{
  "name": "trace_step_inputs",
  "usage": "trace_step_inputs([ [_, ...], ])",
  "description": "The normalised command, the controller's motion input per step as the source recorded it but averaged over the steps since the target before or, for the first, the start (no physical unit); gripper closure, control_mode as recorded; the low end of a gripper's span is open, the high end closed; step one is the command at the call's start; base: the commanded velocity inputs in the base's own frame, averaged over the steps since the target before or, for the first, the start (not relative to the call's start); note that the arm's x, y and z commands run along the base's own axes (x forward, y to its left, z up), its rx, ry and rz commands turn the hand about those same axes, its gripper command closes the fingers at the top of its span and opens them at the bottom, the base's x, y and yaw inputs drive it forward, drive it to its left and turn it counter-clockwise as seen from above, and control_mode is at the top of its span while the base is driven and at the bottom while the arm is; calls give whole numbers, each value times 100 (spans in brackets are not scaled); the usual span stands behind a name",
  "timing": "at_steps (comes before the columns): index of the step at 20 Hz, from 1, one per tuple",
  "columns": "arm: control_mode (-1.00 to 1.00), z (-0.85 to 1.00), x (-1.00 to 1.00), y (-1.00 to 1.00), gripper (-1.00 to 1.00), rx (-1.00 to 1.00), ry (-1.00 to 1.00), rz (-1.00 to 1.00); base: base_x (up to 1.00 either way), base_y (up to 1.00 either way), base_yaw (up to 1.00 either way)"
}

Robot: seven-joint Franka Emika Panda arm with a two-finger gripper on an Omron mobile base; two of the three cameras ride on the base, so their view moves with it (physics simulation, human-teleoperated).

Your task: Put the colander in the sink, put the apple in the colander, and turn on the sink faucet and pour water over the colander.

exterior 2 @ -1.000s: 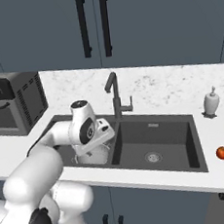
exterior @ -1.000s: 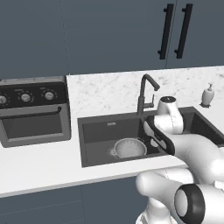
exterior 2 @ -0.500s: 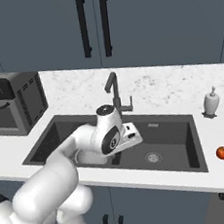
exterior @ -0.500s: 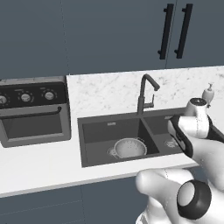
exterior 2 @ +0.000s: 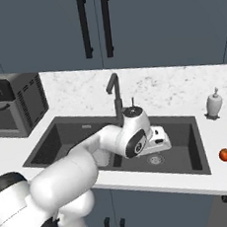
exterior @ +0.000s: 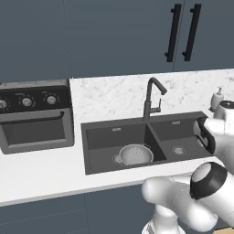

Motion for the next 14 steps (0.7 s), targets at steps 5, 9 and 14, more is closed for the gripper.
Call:
trace_step_inputs([
  [5,-100,8,14,-74,-100,2,0,-19,0,0,0],
  [9,-100,1,14,-76,-100,2,0,-18,0,0,0],
  [14,-100,0,7,-75,-100,6,0,-14,0,0,0],
])
